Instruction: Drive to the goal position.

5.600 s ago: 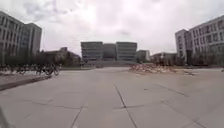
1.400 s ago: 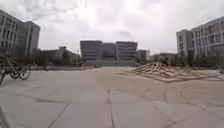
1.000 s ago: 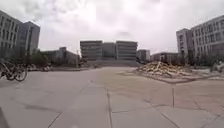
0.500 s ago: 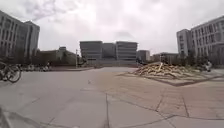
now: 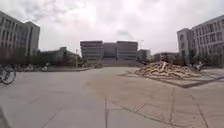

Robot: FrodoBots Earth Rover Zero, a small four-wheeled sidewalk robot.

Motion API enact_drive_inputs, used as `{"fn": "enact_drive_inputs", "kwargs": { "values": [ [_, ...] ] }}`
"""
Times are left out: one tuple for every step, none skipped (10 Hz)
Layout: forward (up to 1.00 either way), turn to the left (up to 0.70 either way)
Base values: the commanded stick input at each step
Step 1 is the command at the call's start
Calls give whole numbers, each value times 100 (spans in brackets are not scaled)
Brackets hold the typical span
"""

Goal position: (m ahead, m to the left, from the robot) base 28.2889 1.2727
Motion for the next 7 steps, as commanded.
{"fn": "enact_drive_inputs", "kwargs": {
  "values": [
    [70, 0],
    [70, 0],
    [70, 0],
    [70, 0],
    [70, 0],
    [70, 0],
    [70, 0]
  ]
}}
